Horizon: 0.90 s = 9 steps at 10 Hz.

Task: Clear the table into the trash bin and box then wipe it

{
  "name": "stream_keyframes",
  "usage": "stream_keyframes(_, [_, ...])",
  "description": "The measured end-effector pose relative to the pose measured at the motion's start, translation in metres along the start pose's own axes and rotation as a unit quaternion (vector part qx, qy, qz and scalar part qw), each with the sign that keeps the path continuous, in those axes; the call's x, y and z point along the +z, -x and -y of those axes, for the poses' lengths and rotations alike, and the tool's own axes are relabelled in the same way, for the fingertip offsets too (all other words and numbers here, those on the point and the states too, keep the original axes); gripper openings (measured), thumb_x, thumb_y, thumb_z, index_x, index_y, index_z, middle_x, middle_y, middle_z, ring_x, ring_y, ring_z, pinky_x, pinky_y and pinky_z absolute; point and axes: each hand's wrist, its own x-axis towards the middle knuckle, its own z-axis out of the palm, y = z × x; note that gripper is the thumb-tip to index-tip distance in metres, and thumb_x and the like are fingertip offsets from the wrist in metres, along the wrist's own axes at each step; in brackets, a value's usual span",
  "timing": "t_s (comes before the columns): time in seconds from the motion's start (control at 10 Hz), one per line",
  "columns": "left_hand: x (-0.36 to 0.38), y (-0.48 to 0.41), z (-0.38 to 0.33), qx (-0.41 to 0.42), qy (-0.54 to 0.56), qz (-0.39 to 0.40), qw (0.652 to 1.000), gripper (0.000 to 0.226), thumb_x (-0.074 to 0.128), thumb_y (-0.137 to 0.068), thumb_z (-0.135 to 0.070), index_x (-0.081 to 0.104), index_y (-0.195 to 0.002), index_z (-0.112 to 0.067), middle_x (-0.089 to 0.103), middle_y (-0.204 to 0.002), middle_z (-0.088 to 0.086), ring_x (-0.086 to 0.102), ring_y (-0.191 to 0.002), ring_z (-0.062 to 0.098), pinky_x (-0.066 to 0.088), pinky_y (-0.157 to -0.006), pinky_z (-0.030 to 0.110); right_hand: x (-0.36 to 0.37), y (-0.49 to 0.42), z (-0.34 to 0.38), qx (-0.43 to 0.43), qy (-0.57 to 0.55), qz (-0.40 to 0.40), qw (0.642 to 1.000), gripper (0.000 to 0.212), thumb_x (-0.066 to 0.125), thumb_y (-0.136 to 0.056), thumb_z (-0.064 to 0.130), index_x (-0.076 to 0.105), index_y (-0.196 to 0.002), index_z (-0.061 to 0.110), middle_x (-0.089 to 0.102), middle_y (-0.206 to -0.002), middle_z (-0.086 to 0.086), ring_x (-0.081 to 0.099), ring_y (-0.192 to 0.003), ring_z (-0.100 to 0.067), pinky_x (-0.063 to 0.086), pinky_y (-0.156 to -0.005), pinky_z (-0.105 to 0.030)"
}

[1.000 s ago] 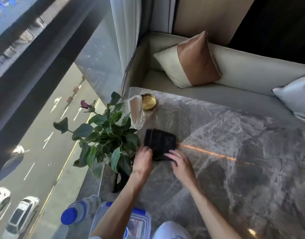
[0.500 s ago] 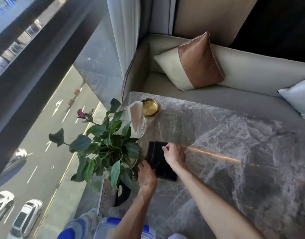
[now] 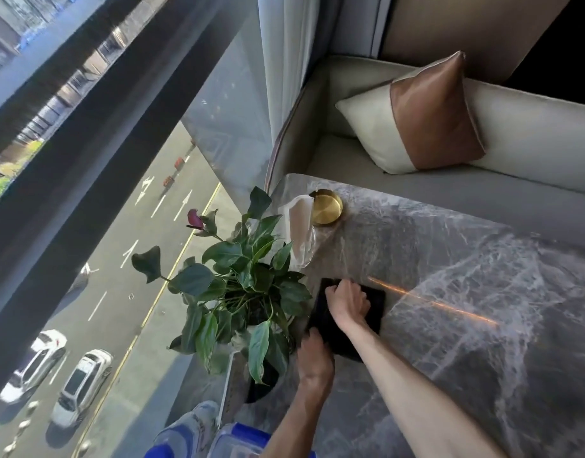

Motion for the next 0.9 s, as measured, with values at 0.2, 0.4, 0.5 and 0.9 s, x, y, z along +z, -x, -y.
stream_keyframes(0.2, [-0.01,0.008,0.002,0.016,0.031,-0.076,0.997,0.044,0.043,-0.094,-0.017,0.04,-0.137,-0.006,0.053,-0.133,0.016,0.061,-0.114,0.032,0.049,-0.09,0.038,-0.003,-0.001,-0.002,-0.024,-0.084,-0.02,0.996,0.027,0.051,-0.09,0.038,0.066,-0.098,0.016,0.072,-0.102,-0.01,0.067,-0.098,-0.034,0.05,-0.076,-0.036])
stream_keyframes(0.4, [-0.004,0.015,-0.007,-0.004,-0.069,-0.082,0.994,0.05,0.055,-0.091,-0.016,0.033,-0.136,-0.01,0.041,-0.137,0.016,0.057,-0.117,0.031,0.054,-0.087,0.037,-0.006,0.017,-0.005,-0.083,-0.09,0.007,0.992,0.033,0.047,-0.098,0.039,0.061,-0.12,0.018,0.063,-0.124,-0.007,0.057,-0.117,-0.03,0.047,-0.092,-0.038])
stream_keyframes(0.5, [0.012,0.017,-0.004,0.094,-0.136,-0.082,0.983,0.053,0.054,-0.09,-0.023,0.034,-0.139,-0.018,0.04,-0.14,0.014,0.047,-0.122,0.032,0.049,-0.093,0.04,0.001,0.049,-0.036,-0.149,-0.027,-0.143,0.978,0.02,0.057,-0.09,0.02,0.065,-0.108,0.017,0.064,-0.107,-0.005,0.058,-0.105,-0.028,0.048,-0.086,-0.04])
stream_keyframes(0.9, [0.018,0.056,0.014,0.136,-0.22,-0.017,0.966,0.053,0.042,-0.092,-0.021,0.033,-0.144,-0.017,0.04,-0.147,0.01,0.041,-0.133,0.033,0.039,-0.105,0.045,-0.015,0.095,-0.161,-0.293,0.053,-0.093,0.95,0.044,0.064,-0.084,0.029,0.063,-0.126,0.015,0.062,-0.13,-0.009,0.055,-0.126,-0.031,0.04,-0.109,-0.045])
